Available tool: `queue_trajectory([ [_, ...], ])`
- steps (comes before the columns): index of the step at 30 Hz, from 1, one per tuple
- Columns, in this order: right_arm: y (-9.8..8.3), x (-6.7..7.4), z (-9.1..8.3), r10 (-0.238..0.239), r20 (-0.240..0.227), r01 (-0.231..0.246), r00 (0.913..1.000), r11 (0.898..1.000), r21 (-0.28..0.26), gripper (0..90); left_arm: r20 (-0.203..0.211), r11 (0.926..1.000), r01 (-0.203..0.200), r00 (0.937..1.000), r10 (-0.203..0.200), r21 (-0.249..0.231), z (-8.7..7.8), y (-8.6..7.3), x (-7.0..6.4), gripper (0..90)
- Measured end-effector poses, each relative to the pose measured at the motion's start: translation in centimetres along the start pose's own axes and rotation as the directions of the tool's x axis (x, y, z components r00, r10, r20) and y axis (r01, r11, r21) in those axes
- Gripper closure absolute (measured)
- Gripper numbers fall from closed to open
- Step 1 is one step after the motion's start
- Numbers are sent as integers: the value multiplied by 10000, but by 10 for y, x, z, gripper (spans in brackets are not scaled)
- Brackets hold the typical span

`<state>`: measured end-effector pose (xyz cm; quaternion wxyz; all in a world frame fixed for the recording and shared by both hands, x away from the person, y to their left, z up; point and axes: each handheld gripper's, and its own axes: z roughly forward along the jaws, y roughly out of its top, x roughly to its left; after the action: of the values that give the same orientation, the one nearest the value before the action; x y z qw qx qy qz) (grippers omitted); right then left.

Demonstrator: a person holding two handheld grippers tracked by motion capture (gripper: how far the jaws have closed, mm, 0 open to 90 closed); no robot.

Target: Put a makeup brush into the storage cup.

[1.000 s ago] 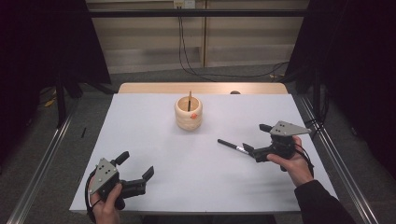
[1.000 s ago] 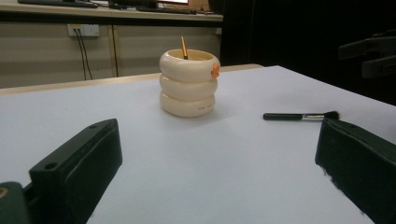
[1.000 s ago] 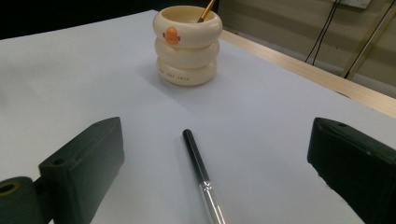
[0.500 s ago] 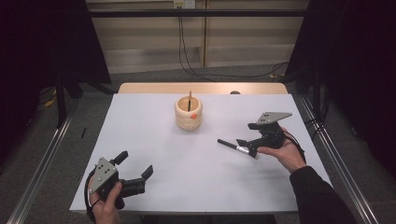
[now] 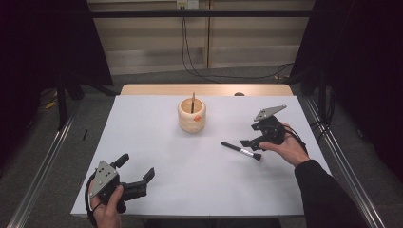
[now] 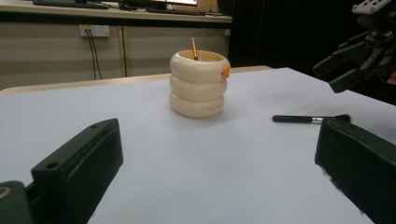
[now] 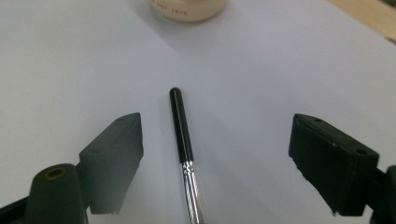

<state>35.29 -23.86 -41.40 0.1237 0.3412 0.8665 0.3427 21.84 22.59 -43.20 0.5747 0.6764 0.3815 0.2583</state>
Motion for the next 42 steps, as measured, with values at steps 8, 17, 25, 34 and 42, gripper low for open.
queue_trajectory([
  [8,8,-6,9,-206,-812,320,9965,9896,1406,248,-121,10000,-21,9999,22,58,1,0,0,9],
  [17,12,-7,19,-354,-1292,687,9910,9624,2629,410,52,9998,-116,9999,115,164,2,-1,1,8],
  [25,15,-8,27,-442,-1596,966,9862,9365,3371,458,109,9997,-129,9999,127,186,2,-1,0,10],
  [34,13,-7,39,-537,-2020,1365,9779,8960,4226,595,195,9993,-250,9995,245,277,3,-1,0,9],
  [42,14,-5,46,-588,-1903,1442,9800,8683,4747,676,215,9993,-182,9996,175,328,4,-1,0,9],
])
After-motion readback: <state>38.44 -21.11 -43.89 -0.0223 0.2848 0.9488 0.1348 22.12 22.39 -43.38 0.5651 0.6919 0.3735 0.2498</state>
